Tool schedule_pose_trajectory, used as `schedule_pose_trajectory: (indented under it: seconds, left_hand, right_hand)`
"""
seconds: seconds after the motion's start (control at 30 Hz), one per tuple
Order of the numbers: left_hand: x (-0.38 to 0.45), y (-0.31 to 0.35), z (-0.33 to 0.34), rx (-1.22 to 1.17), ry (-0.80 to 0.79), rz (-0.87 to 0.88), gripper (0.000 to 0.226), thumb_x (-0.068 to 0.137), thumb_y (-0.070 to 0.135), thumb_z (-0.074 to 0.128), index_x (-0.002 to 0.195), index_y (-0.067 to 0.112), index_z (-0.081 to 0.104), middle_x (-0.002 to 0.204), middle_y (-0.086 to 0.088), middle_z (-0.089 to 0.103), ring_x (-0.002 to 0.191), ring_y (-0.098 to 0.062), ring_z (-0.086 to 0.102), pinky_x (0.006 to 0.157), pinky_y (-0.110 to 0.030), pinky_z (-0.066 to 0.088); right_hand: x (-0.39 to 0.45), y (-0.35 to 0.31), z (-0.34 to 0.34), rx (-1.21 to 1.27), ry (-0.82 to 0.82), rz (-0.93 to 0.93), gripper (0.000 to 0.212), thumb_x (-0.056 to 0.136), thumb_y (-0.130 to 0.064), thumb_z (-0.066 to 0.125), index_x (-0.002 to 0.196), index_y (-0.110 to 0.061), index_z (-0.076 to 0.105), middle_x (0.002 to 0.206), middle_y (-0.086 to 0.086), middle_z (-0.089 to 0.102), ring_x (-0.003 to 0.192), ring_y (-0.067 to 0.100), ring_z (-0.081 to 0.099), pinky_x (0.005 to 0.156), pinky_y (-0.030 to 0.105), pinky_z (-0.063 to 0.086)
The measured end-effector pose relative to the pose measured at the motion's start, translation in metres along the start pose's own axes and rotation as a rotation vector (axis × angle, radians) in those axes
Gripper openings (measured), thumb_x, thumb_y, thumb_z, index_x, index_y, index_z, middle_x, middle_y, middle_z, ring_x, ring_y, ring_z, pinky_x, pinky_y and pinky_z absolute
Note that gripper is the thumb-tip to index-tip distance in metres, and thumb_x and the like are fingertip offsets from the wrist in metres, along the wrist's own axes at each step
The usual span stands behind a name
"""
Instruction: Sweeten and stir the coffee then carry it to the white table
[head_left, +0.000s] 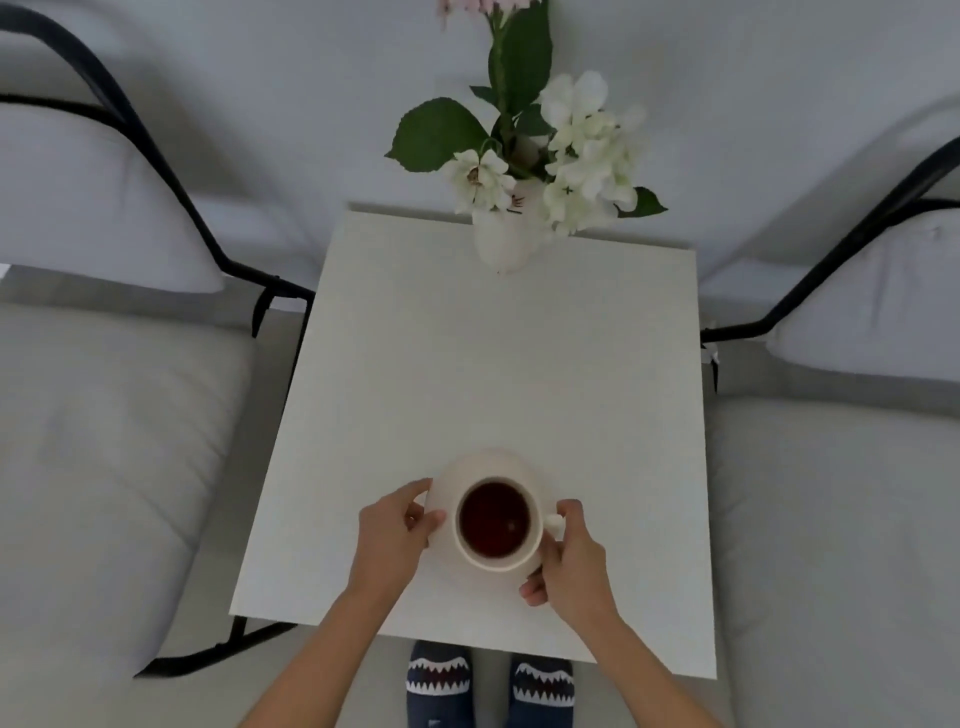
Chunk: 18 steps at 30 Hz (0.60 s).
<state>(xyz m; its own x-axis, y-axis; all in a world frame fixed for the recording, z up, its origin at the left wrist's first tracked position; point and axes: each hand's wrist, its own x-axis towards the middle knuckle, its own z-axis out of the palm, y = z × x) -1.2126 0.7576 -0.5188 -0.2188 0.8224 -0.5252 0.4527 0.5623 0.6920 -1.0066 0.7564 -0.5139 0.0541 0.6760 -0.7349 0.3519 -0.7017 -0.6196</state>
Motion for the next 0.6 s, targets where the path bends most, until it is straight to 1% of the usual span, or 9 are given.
schedule_pose_trajectory:
  seconds: [0.07,0.17,0.23,0.33,0.47,0.53,0.6]
  left_hand:
    - [0.006,-0.004,0.002,-0.011,0.008,-0.010,0.039,0.088,0.007,0.074,0.126,0.015,0.068,0.064,0.004,0.066,0.056,-0.006,0.061,0.077,-0.032,0.061]
    - [0.011,-0.006,0.003,-0.015,0.010,-0.020,0.038,0.089,0.006,0.072,0.127,0.014,0.068,0.069,-0.002,0.068,0.063,-0.016,0.065,0.081,-0.036,0.061]
    - [0.014,-0.009,0.003,0.005,0.010,-0.029,0.039,0.090,0.007,0.071,0.128,0.014,0.068,0.074,-0.007,0.071,0.069,-0.021,0.068,0.082,-0.036,0.060]
    - [0.018,-0.012,0.004,0.048,0.012,-0.027,0.040,0.090,0.008,0.071,0.130,0.014,0.066,0.077,-0.008,0.071,0.070,-0.020,0.068,0.080,-0.033,0.058]
    - [0.023,-0.010,0.004,0.106,0.018,-0.007,0.037,0.090,0.011,0.072,0.127,0.014,0.067,0.076,-0.005,0.069,0.070,-0.019,0.066,0.077,-0.030,0.054]
    - [0.024,-0.008,0.004,0.147,0.024,0.003,0.036,0.090,0.015,0.072,0.125,0.015,0.067,0.074,-0.003,0.068,0.070,-0.018,0.066,0.075,-0.027,0.051]
    - [0.026,-0.006,0.002,0.179,0.012,0.004,0.035,0.090,0.017,0.073,0.123,0.013,0.066,0.073,-0.004,0.068,0.071,-0.019,0.066,0.072,-0.027,0.049]
  right_hand:
    - [0.006,0.001,0.004,0.003,0.006,0.011,0.024,0.101,-0.002,0.037,0.115,-0.021,0.038,0.069,0.019,0.056,0.037,0.019,0.051,0.040,0.031,0.052]
    - [0.011,0.001,0.008,0.018,0.008,0.025,0.015,0.101,-0.003,0.036,0.108,-0.017,0.040,0.072,0.019,0.054,0.038,0.017,0.049,0.040,0.031,0.050]
    - [0.012,0.002,0.009,0.013,0.005,0.021,0.008,0.102,-0.005,0.037,0.108,-0.010,0.039,0.071,0.019,0.054,0.039,0.016,0.049,0.038,0.030,0.049]
    - [0.014,0.001,0.011,0.038,0.010,0.043,0.008,0.103,-0.005,0.034,0.109,-0.005,0.038,0.072,0.021,0.052,0.038,0.016,0.046,0.036,0.028,0.045]
    - [0.015,-0.002,0.012,-0.053,0.013,0.007,0.004,0.101,-0.005,0.037,0.105,-0.006,0.036,0.073,0.022,0.056,0.040,0.019,0.050,0.037,0.028,0.049]
    - [0.015,-0.001,0.011,-0.101,-0.011,-0.002,0.006,0.101,-0.008,0.040,0.103,-0.009,0.035,0.075,0.019,0.057,0.044,0.022,0.052,0.039,0.029,0.051]
    - [0.017,-0.004,0.008,-0.223,-0.027,0.016,0.010,0.101,-0.013,0.045,0.103,-0.012,0.035,0.080,0.015,0.058,0.049,0.022,0.055,0.040,0.027,0.052]
